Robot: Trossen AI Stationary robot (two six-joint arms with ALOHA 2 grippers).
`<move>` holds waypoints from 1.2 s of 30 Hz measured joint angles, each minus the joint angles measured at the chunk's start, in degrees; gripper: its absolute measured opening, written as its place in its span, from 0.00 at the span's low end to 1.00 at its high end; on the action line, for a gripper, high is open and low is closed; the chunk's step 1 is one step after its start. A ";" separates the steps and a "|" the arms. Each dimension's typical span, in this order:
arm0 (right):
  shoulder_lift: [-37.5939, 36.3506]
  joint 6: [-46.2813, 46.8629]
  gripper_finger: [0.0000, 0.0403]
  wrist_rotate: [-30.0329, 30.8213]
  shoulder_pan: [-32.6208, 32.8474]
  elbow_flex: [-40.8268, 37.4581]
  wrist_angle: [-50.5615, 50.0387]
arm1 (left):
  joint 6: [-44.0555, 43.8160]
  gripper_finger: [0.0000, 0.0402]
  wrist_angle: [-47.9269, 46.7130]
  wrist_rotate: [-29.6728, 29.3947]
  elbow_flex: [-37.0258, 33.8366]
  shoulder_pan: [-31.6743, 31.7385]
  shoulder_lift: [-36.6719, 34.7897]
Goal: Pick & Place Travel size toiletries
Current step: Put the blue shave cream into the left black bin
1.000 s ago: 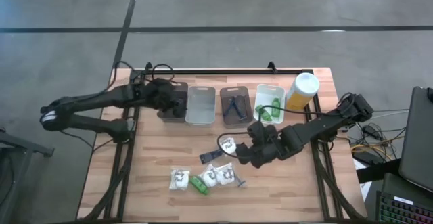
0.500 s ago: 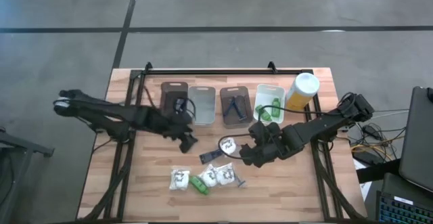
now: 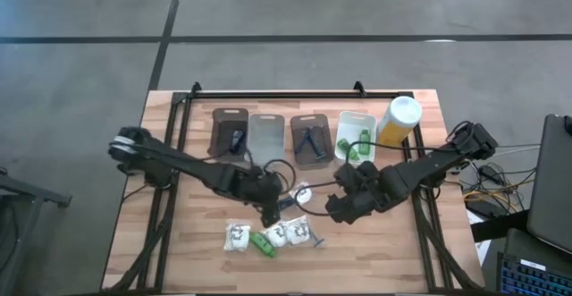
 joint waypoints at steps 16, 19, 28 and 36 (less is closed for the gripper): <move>-0.44 2.41 0.90 2.09 1.15 -0.39 -4.35 | 9.13 0.69 -5.61 -6.31 11.05 -0.63 17.26; -0.45 2.24 0.90 2.91 1.15 -0.39 -4.31 | 9.54 0.69 -5.48 -5.59 10.43 -0.55 17.88; -0.44 1.34 0.90 3.19 1.15 -0.39 -4.32 | 11.70 0.69 0.78 -4.67 6.62 0.20 19.41; -0.45 1.84 0.90 2.88 1.15 -0.39 -4.33 | 11.27 0.63 1.52 -2.74 4.49 0.36 19.28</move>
